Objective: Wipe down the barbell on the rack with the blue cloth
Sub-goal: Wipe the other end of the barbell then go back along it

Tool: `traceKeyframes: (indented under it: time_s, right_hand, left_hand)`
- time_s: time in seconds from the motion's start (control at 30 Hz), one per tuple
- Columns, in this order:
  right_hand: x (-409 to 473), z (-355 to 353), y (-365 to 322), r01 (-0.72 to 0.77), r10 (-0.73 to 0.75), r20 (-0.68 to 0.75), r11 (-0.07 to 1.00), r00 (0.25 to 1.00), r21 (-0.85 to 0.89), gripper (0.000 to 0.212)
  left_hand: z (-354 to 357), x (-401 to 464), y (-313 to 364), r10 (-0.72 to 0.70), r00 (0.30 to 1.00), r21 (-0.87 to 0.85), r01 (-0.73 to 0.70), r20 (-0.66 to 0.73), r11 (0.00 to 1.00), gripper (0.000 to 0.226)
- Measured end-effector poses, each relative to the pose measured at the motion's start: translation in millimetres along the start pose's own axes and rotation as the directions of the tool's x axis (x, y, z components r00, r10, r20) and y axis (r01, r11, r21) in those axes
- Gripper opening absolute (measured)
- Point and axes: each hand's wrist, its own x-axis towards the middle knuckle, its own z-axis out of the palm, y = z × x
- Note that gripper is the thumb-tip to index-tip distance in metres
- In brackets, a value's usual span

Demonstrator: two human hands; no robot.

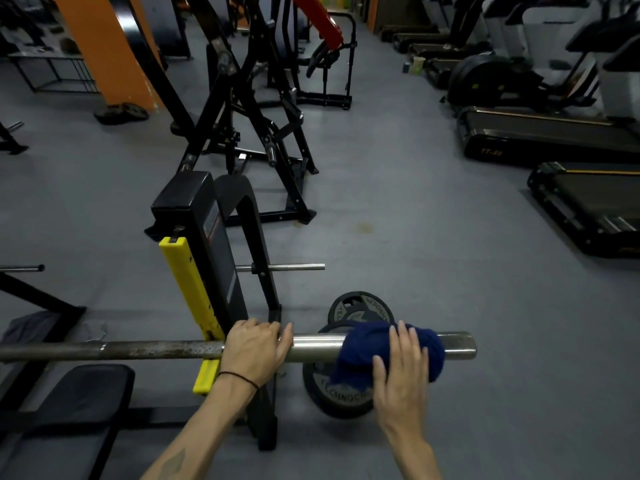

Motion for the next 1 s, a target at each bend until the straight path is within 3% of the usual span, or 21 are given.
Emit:
traceKeyframes:
  time_s: [0.07,0.17,0.23,0.27,0.33,0.4,0.43,0.47,0.53,0.6,0.67,0.7,0.77,0.83,0.87,0.93,1.0]
  right_hand:
    - [-6.1,15.3,-37.1,-0.068,0.066,0.03,0.996,0.997,0.064,0.069]
    - [-19.8,24.0,-58.6,0.24,-0.246,0.206,0.969,0.947,0.052,0.071]
    - [-6.1,11.7,-28.1,0.39,-0.376,0.221,0.921,0.9,-0.024,0.066]
    - [0.8,5.6,-9.0,0.378,-0.363,0.185,0.924,0.913,-0.054,0.063]
    - [9.6,-6.1,17.9,0.172,-0.169,0.057,0.983,0.984,-0.07,0.061]
    - [9.1,-1.6,3.5,-0.067,0.067,-0.013,0.998,0.998,-0.008,0.065]
    - [4.5,8.3,-17.5,-0.119,0.12,-0.014,0.992,0.993,0.035,0.068]
    - [-2.9,17.5,-42.6,-0.092,0.09,0.02,0.993,0.996,0.074,0.07]
    - [-23.4,31.7,-78.8,0.145,-0.157,0.142,0.985,0.977,0.089,0.073]
    - [-25.4,27.5,-68.2,0.361,-0.359,0.227,0.932,0.905,0.033,0.073]
    - [-11.6,16.0,-31.6,0.419,-0.402,0.205,0.907,0.892,-0.044,0.067]
    - [-6.3,10.7,-13.5,0.377,-0.362,0.165,0.924,0.917,-0.069,0.064]
    - [-4.2,4.4,2.8,0.157,-0.154,0.058,0.986,0.986,-0.056,0.061]
    - [-8.2,16.7,-23.1,-0.04,0.04,-0.006,0.999,0.999,0.018,0.065]
    - [-12.3,23.7,-42.4,-0.038,0.037,0.013,0.998,0.999,0.058,0.068]
    - [-25.6,28.1,-62.7,0.166,-0.176,0.135,0.983,0.975,0.079,0.071]
    - [-18.5,16.9,-37.5,0.385,-0.376,0.201,0.923,0.905,-0.008,0.067]
  left_hand:
    - [-1.2,2.1,0.8,-0.016,1.0,-0.01,0.016,-0.006,1.0,0.053]
    - [-2.8,-2.9,3.2,0.011,0.999,-0.043,-0.012,-0.031,0.999,0.049]
    - [-2.1,-7.2,2.4,0.038,0.998,-0.048,-0.04,-0.045,0.998,0.044]
    - [-0.6,-9.4,1.8,0.038,0.998,-0.051,-0.041,-0.055,0.998,0.042]
    - [3.7,-14.4,2.3,0.039,0.996,-0.052,-0.043,-0.079,0.998,0.039]
    - [8.2,-20.5,7.4,0.063,0.994,-0.045,-0.067,-0.089,0.997,0.041]
    - [10.2,-23.3,10.5,0.074,0.993,-0.047,-0.078,-0.093,0.996,0.042]
    - [11.6,-24.5,13.0,0.076,0.991,-0.056,-0.082,-0.106,0.995,0.042]
    - [12.9,-22.4,13.2,0.068,0.99,-0.075,-0.078,-0.123,0.994,0.041]
    - [14.3,-21.8,10.3,0.078,0.99,-0.077,-0.087,-0.12,0.993,0.043]
    - [15.2,-22.3,8.3,0.084,0.989,-0.079,-0.095,-0.124,0.992,0.044]
    - [15.6,-22.1,8.1,0.084,0.988,-0.078,-0.094,-0.128,0.992,0.044]
    - [17.3,-23.1,10.2,0.071,0.987,-0.074,-0.083,-0.146,0.994,0.043]
    - [19.0,-23.8,12.9,0.049,0.985,-0.062,-0.06,-0.166,0.996,0.04]
    - [18.7,-23.6,13.8,0.046,0.984,-0.056,-0.056,-0.17,0.997,0.038]
    - [19.0,-23.8,13.5,0.063,0.98,-0.047,-0.073,-0.189,0.996,0.035]
    - [17.4,-23.8,11.9,0.079,0.976,-0.05,-0.091,-0.201,0.995,0.033]
